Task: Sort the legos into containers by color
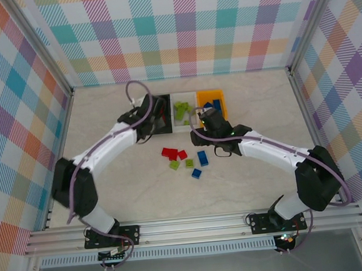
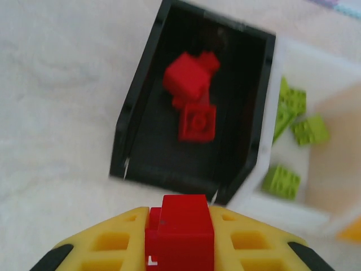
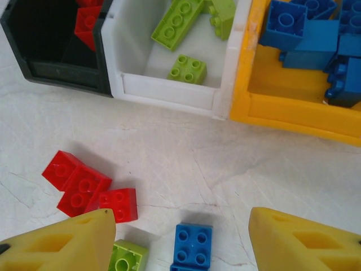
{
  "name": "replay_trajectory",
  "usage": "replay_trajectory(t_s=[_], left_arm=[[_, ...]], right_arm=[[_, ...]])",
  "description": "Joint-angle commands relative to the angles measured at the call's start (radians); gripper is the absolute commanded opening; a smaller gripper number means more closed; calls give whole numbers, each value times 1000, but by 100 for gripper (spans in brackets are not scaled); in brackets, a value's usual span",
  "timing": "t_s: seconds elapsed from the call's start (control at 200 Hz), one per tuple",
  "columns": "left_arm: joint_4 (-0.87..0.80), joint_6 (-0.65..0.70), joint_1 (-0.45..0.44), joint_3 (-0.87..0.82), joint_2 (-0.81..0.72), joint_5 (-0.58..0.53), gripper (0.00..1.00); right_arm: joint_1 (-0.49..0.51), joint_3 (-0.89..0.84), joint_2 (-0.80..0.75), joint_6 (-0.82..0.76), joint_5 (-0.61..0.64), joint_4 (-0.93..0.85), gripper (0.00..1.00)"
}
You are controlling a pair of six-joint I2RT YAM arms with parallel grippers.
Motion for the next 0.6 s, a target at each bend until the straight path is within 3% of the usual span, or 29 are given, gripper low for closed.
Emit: replay_trajectory(t_s=[0.0,0.185,0.31,0.37,0.5,0.595], left_arm=[[-61,35,39,147,172,-92,18],[-171,40,71,416,396,-102,18],[-204,30,81,489,459,-71,22],[-200,27,79,487,451,-51,33],[-131,27,61,388,341,-29,71],[-91,23,44,299,229,-12,80]], right_arm=[[4,-33,-37,25,6,-13,64],[5,-89,-84,41,-23,-42,65],[5,-126,-102,63,-46,-70,66],[3,-137,-91,76,-55,-84,66],[3,-138,-17,91,-66,-90,67],[4,-129,45,97,-92,-62,66]])
